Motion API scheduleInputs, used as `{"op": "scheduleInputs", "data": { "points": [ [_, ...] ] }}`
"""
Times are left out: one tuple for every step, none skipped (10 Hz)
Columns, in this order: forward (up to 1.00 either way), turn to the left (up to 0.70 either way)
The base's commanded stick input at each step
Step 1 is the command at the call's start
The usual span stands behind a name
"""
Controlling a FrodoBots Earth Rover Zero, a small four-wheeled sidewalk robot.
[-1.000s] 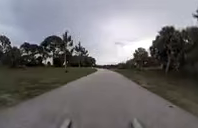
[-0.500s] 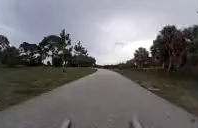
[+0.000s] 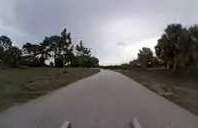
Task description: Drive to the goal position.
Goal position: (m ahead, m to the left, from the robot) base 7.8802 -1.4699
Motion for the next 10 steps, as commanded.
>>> {"op": "scheduleInputs", "data": {
  "points": [
    [1.0, 0.0],
    [1.0, 0.0],
    [1.0, 0.0],
    [1.0, 0.0],
    [1.0, 0.0],
    [1.0, 0.0],
    [1.0, 0.0],
    [1.0, 0.0],
    [1.0, 0.0],
    [1.0, 0.0]
  ]
}}
